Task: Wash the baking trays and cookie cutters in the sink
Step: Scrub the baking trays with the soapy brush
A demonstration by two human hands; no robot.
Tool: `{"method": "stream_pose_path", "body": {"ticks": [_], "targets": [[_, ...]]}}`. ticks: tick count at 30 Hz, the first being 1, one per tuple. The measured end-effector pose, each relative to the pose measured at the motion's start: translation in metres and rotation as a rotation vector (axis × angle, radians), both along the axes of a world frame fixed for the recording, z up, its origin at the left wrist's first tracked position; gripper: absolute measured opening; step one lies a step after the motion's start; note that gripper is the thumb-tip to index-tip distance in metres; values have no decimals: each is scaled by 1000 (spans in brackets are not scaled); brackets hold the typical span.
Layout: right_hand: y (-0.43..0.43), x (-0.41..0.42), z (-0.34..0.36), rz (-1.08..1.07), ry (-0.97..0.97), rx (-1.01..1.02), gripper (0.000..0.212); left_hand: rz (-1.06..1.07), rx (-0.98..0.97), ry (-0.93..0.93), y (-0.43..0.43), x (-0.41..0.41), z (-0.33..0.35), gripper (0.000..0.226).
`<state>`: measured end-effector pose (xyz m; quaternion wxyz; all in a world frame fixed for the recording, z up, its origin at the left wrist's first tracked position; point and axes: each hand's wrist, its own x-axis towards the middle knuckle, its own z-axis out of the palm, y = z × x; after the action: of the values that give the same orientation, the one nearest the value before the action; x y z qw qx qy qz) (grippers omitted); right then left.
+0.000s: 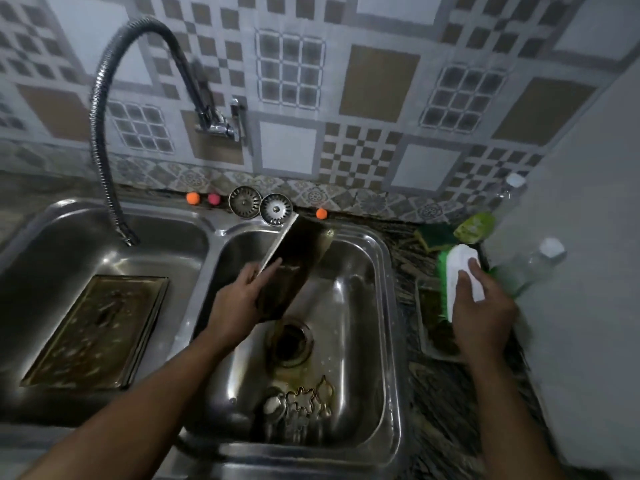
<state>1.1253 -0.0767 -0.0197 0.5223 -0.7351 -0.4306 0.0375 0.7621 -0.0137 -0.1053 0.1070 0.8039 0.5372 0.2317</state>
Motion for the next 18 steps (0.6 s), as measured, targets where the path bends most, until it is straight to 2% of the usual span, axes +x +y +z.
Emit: {"method": "stream_pose_path", "body": {"ticks": [3, 6, 10, 14, 18], "targets": [[-4, -15, 19, 36, -6, 111, 28, 17, 82, -60, -1, -8, 16, 106], [-6, -34, 42, 34, -57, 175, 27, 21, 165, -174, -3, -12, 30, 96], [0, -75, 73, 89, -55, 241, 27, 107, 184, -407, -5, -8, 56, 76], [8, -140, 93, 206, 15, 188, 28, 123, 89, -611, -12, -5, 81, 70], [15, -207, 90, 421, -17, 67, 29, 92, -65, -710, -24, -14, 95, 62]]}}
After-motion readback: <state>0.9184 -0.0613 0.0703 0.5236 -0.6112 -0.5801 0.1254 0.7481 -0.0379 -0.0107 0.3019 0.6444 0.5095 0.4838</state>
